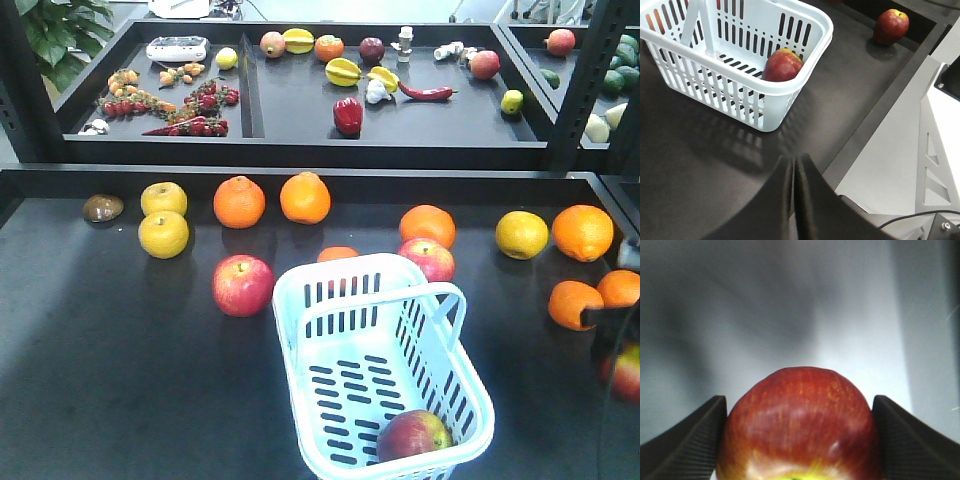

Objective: Pick three apples into basket with both arms
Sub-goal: 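Reach the right gripper to a second red apple and grasp it, then move the second apple over the basket and open the right gripper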

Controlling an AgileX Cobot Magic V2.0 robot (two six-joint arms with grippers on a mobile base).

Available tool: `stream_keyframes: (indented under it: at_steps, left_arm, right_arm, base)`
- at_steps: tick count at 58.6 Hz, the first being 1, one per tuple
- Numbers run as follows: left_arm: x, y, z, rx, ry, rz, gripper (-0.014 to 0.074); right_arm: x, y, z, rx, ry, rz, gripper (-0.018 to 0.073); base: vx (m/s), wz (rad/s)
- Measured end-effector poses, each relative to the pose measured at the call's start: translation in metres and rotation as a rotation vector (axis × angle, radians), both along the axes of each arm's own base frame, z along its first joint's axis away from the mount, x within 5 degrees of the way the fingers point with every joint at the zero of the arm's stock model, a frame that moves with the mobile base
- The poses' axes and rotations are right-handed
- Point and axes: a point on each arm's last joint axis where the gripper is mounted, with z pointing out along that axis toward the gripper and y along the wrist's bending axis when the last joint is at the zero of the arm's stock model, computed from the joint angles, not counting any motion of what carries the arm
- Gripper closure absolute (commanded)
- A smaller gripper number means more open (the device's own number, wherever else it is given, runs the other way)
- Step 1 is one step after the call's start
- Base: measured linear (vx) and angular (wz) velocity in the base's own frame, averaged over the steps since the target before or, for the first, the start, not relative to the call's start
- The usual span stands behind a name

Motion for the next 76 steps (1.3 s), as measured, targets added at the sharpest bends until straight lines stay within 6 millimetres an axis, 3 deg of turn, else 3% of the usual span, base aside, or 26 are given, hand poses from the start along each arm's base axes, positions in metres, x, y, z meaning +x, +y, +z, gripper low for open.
stream_keyframes:
  at_steps: [8,15,27,36,44,59,68,76]
  left_arm:
    - [0.000,0.000,0.000,0.000,0.000,0.000,0.0602]
    - [0.000,0.000,0.000,0.000,0.000,0.000,0.0602]
    - [0.000,0.000,0.000,0.000,0.000,0.000,0.0602]
    - [0.000,0.000,0.000,0.000,0.000,0.000,0.0602]
    - [0.000,0.000,0.000,0.000,0.000,0.000,0.0602]
    - [0.000,0.000,0.000,0.000,0.000,0.000,0.0602]
    - [0.000,0.000,0.000,0.000,0.000,0.000,0.0602]
    - [0.000,0.000,0.000,0.000,0.000,0.000,0.0602]
  right_arm:
    - [-0.022,0.015,0.050,0.049,-0.148,0.027,0.0566]
    - [-0.053,0.034,0.071,0.127,-0.256,0.061,0.0565]
    - [-0.121,0.079,0.084,0.334,-0.452,0.212,0.0564]
    - [-0.151,0.106,0.098,0.514,-0.649,0.301,0.0564]
    - [-0.157,0.115,0.101,0.617,-0.706,0.341,0.0561]
    - [-0.150,0.120,0.096,0.721,-0.671,0.374,0.0557]
    - [-0.145,0.142,0.088,0.743,-0.621,0.508,0.0552]
    - [-0.132,0.163,0.071,0.646,-0.580,0.557,0.0530]
  base:
    - [0.00,0.00]
    - [0.00,0.00]
    - [0.00,0.00]
    - [0.00,0.00]
    - [0.00,0.00]
    - [0.00,0.00]
    - [0.00,0.00]
    - [0.00,0.00]
